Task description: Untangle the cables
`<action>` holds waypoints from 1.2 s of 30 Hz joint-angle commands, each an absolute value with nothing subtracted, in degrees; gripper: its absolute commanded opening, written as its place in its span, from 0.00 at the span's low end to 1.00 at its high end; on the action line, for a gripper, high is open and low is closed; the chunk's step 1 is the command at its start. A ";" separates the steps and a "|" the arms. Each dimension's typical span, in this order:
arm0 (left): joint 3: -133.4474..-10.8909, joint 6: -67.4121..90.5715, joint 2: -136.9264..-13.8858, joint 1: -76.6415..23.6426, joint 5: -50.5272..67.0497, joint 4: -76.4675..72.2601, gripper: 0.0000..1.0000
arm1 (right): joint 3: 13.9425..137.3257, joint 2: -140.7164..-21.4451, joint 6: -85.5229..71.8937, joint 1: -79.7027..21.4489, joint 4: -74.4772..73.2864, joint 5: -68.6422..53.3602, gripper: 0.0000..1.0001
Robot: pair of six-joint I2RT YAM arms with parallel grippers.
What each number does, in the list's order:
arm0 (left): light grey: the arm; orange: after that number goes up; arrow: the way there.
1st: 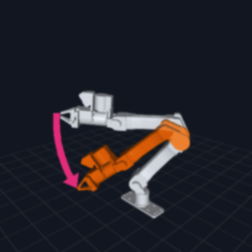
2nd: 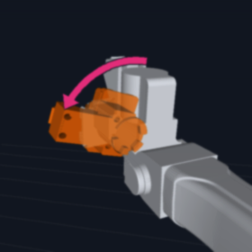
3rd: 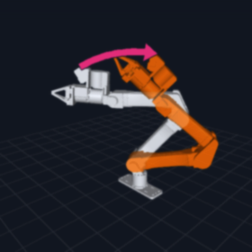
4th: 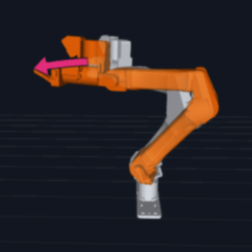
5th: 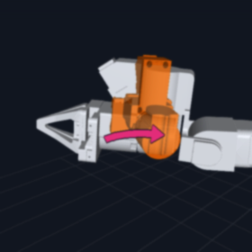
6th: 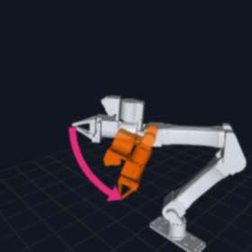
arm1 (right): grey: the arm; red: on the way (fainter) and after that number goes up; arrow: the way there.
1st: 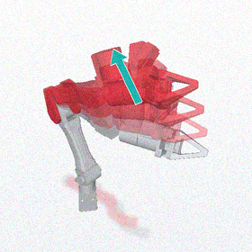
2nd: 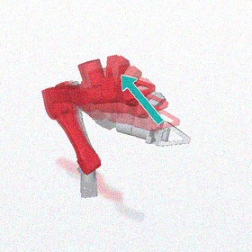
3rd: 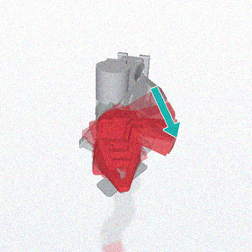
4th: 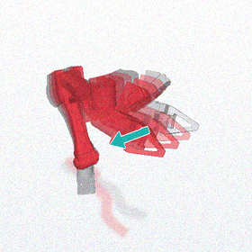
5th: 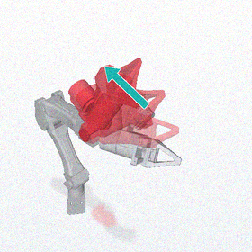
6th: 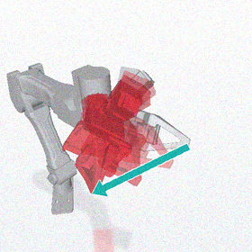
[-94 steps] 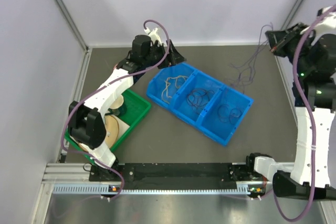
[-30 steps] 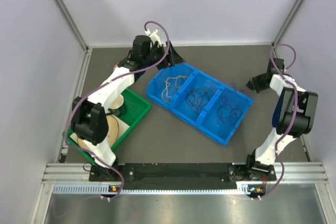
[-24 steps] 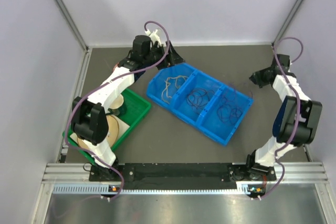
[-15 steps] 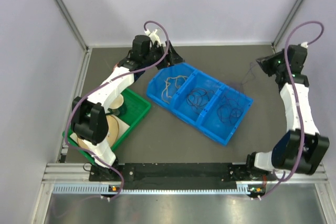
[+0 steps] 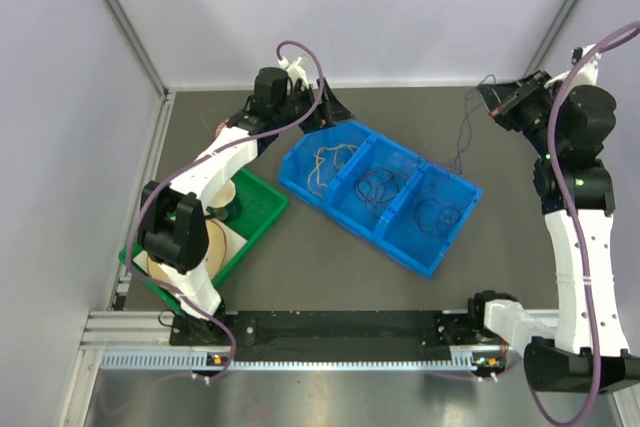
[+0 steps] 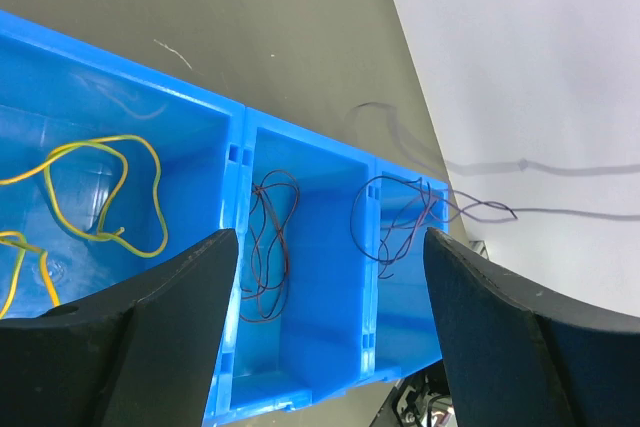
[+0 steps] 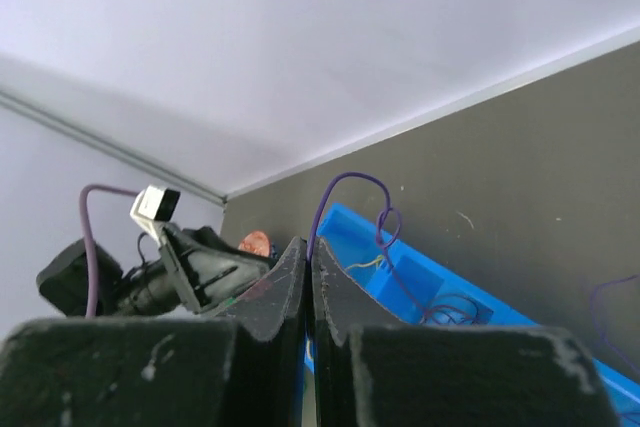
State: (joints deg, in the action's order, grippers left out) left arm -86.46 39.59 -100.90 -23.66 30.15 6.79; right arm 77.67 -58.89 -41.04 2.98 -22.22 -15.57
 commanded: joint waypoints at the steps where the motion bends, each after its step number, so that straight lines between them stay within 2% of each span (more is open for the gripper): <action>1: -87.36 40.08 -100.37 -23.38 31.29 3.43 0.80 | 75.42 -57.22 -37.54 -1.48 -23.64 -14.51 0.00; 11: -86.13 40.43 -99.23 -23.38 30.67 3.25 0.80 | 56.53 -61.69 -34.90 -3.78 -24.52 -5.01 0.00; 13: -86.22 40.52 -99.32 -23.38 30.67 3.43 0.80 | 55.55 -64.40 -33.15 -3.78 -24.61 -6.05 0.33; 15: -86.31 40.52 -99.32 -23.38 30.67 3.34 0.80 | 56.68 -66.61 -31.91 -3.78 -26.45 -7.38 0.57; 17: -86.48 40.69 -99.49 -23.38 30.76 3.34 0.80 | 58.09 -67.85 -31.12 -3.78 -27.16 -6.60 0.64; 18: -86.57 40.78 -99.58 -23.47 30.85 3.34 0.80 | 58.53 -68.03 -30.85 -3.78 -27.07 -5.63 0.72; 23: -86.57 41.05 -99.41 -23.47 31.03 3.34 0.80 | 62.75 -73.54 -30.76 -3.08 -26.89 6.24 0.77; 28: -86.66 40.17 -98.53 -23.47 30.32 4.39 0.80 | 70.37 -82.60 -28.66 -1.67 -27.77 0.28 0.77; 32: -86.66 39.90 -98.53 -23.47 30.15 4.74 0.80 | 75.66 -89.37 -25.50 -3.16 -30.23 -5.71 0.88; 36: -86.57 39.99 -98.44 -23.47 30.23 4.75 0.80 | 78.84 -95.00 -23.56 -4.13 -33.48 -5.54 0.89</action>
